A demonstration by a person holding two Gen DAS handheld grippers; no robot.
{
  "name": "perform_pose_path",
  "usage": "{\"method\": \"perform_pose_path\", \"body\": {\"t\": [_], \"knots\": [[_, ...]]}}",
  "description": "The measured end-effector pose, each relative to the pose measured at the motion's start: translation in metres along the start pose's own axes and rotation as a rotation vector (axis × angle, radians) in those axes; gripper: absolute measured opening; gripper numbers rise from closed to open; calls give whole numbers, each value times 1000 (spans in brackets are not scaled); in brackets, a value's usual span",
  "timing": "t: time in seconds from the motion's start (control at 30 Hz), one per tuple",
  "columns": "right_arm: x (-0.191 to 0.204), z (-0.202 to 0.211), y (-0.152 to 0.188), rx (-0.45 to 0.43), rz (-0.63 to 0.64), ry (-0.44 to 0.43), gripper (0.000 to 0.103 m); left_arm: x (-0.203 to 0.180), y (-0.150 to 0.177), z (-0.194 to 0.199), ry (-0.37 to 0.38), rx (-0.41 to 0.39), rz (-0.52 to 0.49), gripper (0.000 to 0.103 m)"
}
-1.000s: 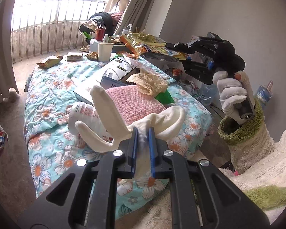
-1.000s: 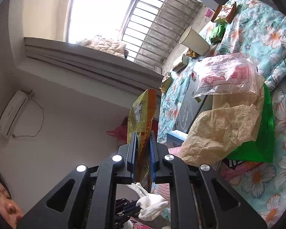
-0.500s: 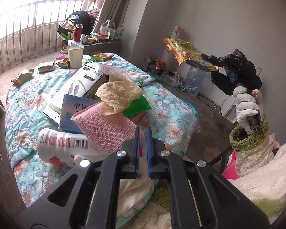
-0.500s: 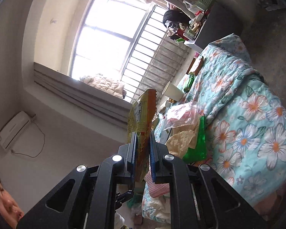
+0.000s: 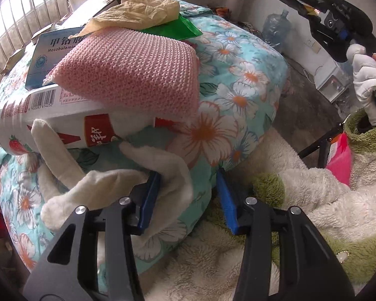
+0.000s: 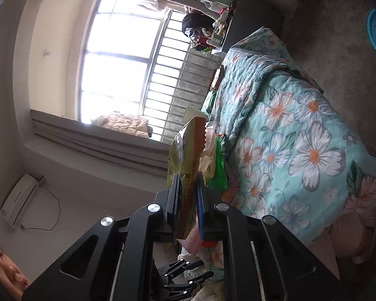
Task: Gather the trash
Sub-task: 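Carry the glove and snack box to the wastebasket and release both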
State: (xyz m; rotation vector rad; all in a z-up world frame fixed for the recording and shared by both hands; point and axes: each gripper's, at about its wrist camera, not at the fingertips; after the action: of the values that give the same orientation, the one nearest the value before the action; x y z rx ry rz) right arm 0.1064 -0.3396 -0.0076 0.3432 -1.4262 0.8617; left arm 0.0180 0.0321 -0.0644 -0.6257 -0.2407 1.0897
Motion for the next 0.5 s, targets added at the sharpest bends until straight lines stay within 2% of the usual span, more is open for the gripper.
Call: {"method": "perform_pose_path", "body": {"t": [0.1, 0.17, 0.3, 0.5], "knots": [[-1, 4, 1, -1, 0, 0, 13, 5, -2, 3, -39, 2, 0, 14], [-5, 6, 1, -4, -9, 3, 13, 11, -3, 8, -35, 0, 25, 6], [-11, 9, -1, -8, -24, 3, 13, 16, -4, 30, -25, -33, 45, 3], [-10, 21, -7, -36, -8, -4, 13, 29, -24, 91, 153, -121, 161, 3]]}}
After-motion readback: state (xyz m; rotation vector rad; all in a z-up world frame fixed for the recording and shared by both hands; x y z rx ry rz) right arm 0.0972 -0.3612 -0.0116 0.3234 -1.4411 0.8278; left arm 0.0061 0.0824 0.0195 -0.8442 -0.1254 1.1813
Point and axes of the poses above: each gripper's, at about its wrist camera, not at the fingertips, and z roughly against the way its jaws point, x to its left, y to its underside, and after that the axes turned 9 degrees about -x, right-handed
